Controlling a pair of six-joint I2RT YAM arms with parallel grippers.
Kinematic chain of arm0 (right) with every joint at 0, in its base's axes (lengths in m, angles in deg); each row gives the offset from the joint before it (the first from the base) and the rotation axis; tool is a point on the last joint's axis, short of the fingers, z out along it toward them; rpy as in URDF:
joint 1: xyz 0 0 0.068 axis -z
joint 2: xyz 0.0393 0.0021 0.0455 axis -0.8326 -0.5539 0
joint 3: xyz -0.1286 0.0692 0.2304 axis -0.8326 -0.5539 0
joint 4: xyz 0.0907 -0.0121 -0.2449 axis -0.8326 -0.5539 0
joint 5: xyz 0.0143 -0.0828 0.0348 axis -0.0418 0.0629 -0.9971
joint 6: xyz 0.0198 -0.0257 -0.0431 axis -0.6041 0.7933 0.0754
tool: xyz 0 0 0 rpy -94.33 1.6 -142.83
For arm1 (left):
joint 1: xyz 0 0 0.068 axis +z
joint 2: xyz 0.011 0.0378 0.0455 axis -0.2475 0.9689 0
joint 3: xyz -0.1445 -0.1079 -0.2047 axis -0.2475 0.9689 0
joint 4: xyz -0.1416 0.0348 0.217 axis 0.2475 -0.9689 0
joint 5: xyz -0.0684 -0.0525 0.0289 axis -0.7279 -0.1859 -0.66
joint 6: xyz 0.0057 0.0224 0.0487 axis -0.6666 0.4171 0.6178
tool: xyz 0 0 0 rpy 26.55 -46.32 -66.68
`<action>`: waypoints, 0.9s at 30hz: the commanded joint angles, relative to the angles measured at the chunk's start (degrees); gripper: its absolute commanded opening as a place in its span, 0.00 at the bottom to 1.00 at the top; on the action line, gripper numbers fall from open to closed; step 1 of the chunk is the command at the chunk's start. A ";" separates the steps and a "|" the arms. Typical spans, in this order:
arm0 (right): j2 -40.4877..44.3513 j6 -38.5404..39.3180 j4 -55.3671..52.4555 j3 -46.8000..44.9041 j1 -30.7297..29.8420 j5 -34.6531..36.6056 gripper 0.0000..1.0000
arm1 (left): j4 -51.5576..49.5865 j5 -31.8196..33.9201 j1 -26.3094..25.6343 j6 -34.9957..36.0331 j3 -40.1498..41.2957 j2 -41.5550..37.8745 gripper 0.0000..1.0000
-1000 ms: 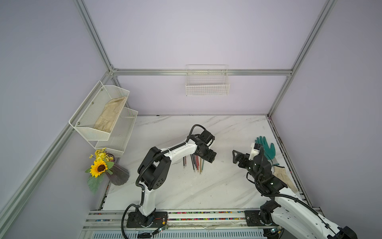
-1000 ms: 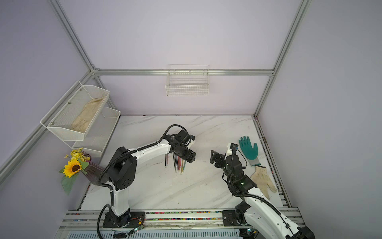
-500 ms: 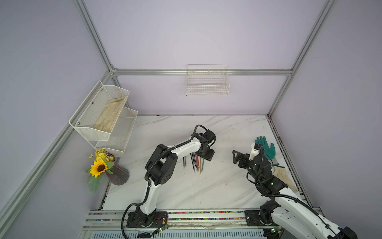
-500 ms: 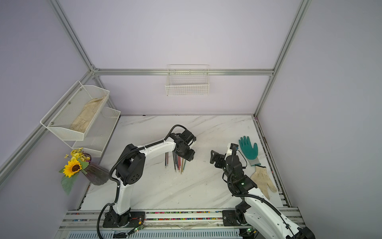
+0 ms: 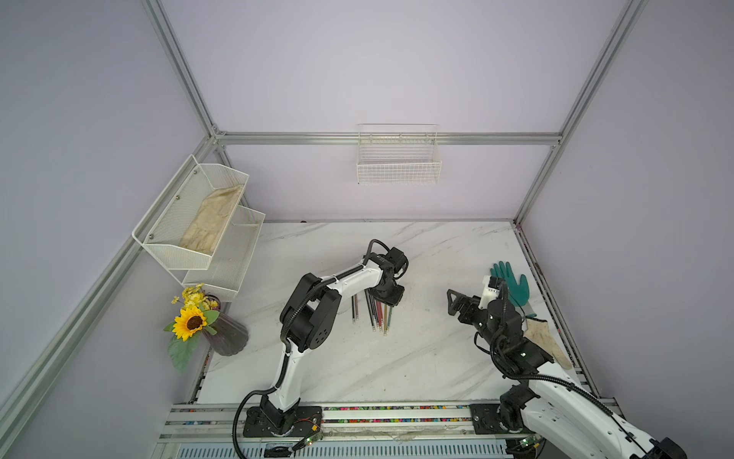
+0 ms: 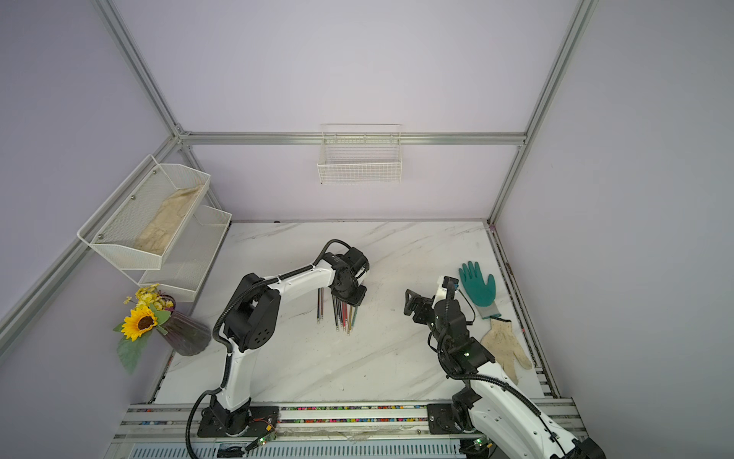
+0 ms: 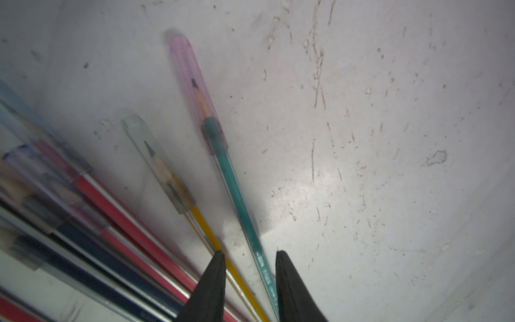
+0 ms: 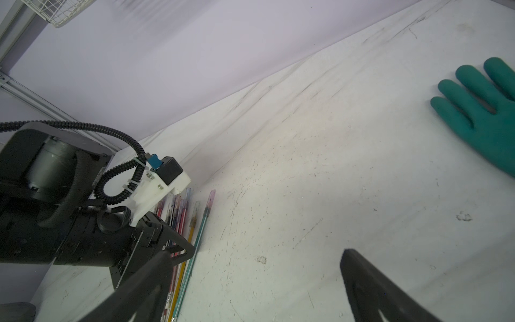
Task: Remove the protective cover of the pencils
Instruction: Pick up the pencil from the center of the board.
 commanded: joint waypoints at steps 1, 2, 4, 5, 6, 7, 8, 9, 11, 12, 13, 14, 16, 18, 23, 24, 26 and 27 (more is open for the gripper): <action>0.68 -0.09 0.47 -0.55 -0.26 0.15 0.97 | -0.26 -2.28 0.05 -0.43 -3.55 0.87 0.31; 0.68 -0.14 0.47 -0.56 -0.26 0.15 0.97 | -0.25 -2.17 -0.01 -0.43 -3.58 0.86 0.30; 0.68 -0.15 0.48 -0.61 -0.25 0.24 0.97 | -0.20 -1.59 -0.12 -0.44 -3.51 0.69 0.29; 0.68 -0.14 0.47 -0.59 -0.25 0.24 0.97 | -0.27 -1.25 -0.13 -0.36 -3.53 0.69 0.29; 0.68 -0.17 0.54 -0.54 -0.27 0.23 0.97 | -0.34 -0.97 -0.12 -0.27 -3.55 0.69 0.28; 0.68 -0.14 0.56 -0.61 -0.25 0.25 0.97 | -0.35 -0.79 -0.17 -0.23 -3.50 0.69 0.28; 0.68 -0.14 0.58 -0.61 -0.25 0.26 0.97 | -0.34 -0.54 -0.22 -0.25 -3.44 0.71 0.28; 0.68 -0.16 0.56 -0.62 -0.25 0.29 0.97 | -0.41 -0.16 -0.22 -0.22 -3.50 0.82 0.28; 0.64 -0.14 0.56 -0.59 -0.25 0.33 0.97 | -0.76 0.34 -0.27 -0.26 -3.46 1.12 0.28; 0.60 -0.14 0.56 -0.59 -0.25 0.33 0.97 | -0.90 0.53 -0.26 -0.31 -3.50 1.34 0.28; 0.59 -0.14 0.56 -0.58 -0.30 0.33 0.97 | -0.99 0.73 -0.33 -0.35 -3.53 1.53 0.27; 0.61 -0.14 0.56 -0.60 -0.25 0.33 0.97 | -1.15 0.90 -0.52 -0.35 -3.55 1.78 0.27; 0.62 -0.14 0.56 -0.53 -0.26 0.33 0.97 | -1.41 1.72 -0.86 -0.35 -3.78 2.37 0.24; 0.66 -0.13 0.61 -0.59 -0.25 0.33 0.97 | -2.04 2.83 -1.28 -0.43 -4.39 3.12 0.21; 0.72 -0.14 0.56 -0.57 -0.25 0.33 0.97 | -2.92 4.94 -2.13 -0.53 -5.30 3.97 0.18; 0.76 -0.12 0.56 -0.53 -0.25 0.33 0.97 | -3.06 5.02 -2.29 -0.57 -5.48 4.24 0.18; 0.77 -0.14 0.57 -0.61 -0.25 0.34 0.97 | -3.24 4.81 -2.32 -0.75 -5.72 4.54 0.18; 0.77 -0.14 0.57 -0.55 -0.30 0.33 0.97 | -3.27 4.40 -2.32 -0.78 -5.76 4.78 0.17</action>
